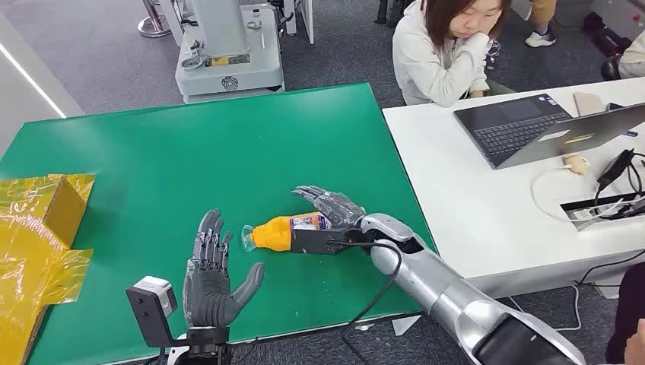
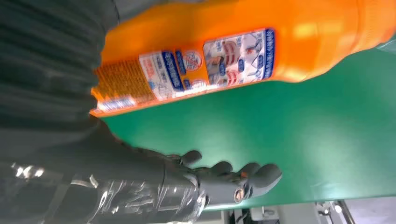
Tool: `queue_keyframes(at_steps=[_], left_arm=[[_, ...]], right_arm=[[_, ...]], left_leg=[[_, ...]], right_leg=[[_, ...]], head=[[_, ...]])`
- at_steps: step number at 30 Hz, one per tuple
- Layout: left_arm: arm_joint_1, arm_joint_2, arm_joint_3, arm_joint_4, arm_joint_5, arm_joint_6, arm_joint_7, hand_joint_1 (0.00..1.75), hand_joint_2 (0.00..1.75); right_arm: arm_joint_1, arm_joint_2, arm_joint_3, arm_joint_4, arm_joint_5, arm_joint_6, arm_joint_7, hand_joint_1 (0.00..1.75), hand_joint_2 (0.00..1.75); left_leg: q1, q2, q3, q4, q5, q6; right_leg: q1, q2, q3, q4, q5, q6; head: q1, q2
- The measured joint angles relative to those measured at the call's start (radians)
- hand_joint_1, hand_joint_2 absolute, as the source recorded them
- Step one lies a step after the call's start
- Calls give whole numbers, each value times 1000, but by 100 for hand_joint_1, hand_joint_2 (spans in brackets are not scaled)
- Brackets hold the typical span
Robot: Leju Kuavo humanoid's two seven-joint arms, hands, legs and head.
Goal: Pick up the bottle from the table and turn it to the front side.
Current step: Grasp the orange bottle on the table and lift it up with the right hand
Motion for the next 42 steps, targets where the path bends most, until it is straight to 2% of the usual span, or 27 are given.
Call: queue_keyframes(at_steps=[9, 19, 29, 40, 41, 42], left_arm=[[-10, -3, 0, 8, -20, -23, 26, 0, 175], [-8, -6, 4, 11, -38, -48, 43, 0, 175], [9, -6, 25, 10, -23, -47, 64, 0, 175], [22, -6, 41, 10, -14, -46, 63, 0, 175], [24, -6, 42, 10, -13, -45, 61, 0, 175], [26, -6, 43, 10, -12, -44, 59, 0, 175]], right_arm=[[-115, 0, 119, 128, 3, 106, 17, 0, 175], [-180, -3, 237, 199, 5, 231, 69, 0, 175], [-214, -20, 307, 209, 4, 258, 127, 0, 175], [-225, -26, 348, 217, 48, 230, 191, 0, 175], [-227, -27, 351, 217, 56, 226, 199, 36, 175], [-227, -28, 354, 217, 65, 222, 209, 79, 175]], left_leg=[[0, 0, 0, 0, 0, 0], [0, 0, 0, 0, 0, 0], [0, 0, 0, 0, 0, 0], [0, 0, 0, 0, 0, 0], [0, 0, 0, 0, 0, 0], [0, 0, 0, 0, 0, 0]], right_leg=[[0, 0, 0, 0, 0, 0], [0, 0, 0, 0, 0, 0], [0, 0, 0, 0, 0, 0], [0, 0, 0, 0, 0, 0], [0, 0, 0, 0, 0, 0], [0, 0, 0, 0, 0, 0]], head=[[0, 0], [0, 0], [0, 0], [0, 0], [0, 0], [0, 0]])
